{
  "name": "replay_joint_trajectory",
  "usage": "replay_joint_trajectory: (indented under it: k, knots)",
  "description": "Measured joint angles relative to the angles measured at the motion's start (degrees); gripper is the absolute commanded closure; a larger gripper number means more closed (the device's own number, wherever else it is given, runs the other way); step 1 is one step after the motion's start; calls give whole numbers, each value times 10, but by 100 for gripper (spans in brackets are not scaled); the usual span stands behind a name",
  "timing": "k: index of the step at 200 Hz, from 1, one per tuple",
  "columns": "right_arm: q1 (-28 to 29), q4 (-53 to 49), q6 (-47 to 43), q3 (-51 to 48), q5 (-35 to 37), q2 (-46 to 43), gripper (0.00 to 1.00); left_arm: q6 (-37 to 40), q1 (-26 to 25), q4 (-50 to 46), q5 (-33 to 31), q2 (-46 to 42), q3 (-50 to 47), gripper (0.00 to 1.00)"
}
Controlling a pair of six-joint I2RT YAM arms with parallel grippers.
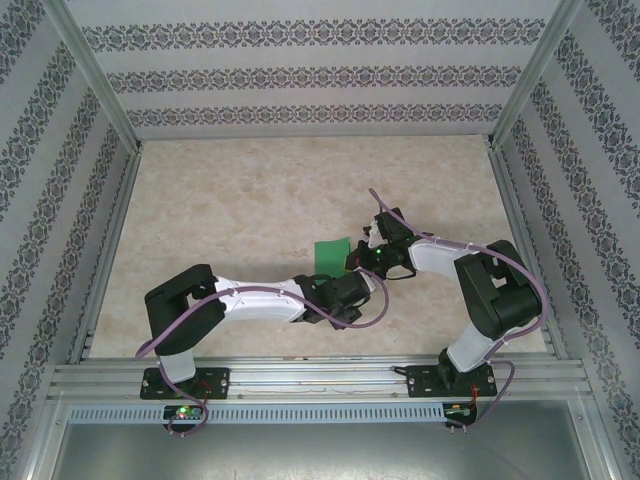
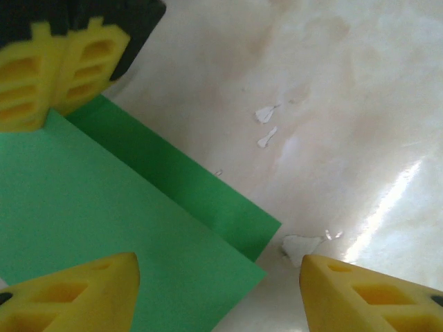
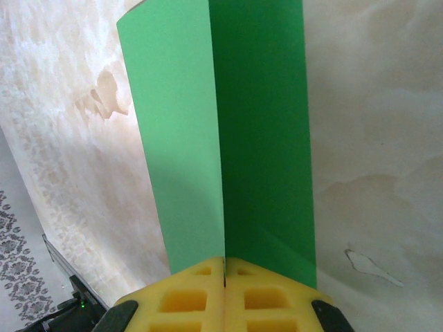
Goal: Fold a paper plane with a square sheet of paper (fold left side to right side)
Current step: Fold the triangle a second time at the center of the table.
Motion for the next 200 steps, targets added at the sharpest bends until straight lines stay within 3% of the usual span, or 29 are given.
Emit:
replay_joint_trajectory:
  k: [17,65,121,200]
  knots:
    - [0,0,0,0,0,0,100,0,0,-6,-11,6,4,43]
    - [0,0,0,0,0,0,100,4,0,-10,-20,7,9,73]
    - [0,-3,-1,0,0,0,91,-1,0,-10,-19,4,9,100]
    - [-10,-24,-22,5,22,-64,54,-40,31,-9,45,-43,-7,100]
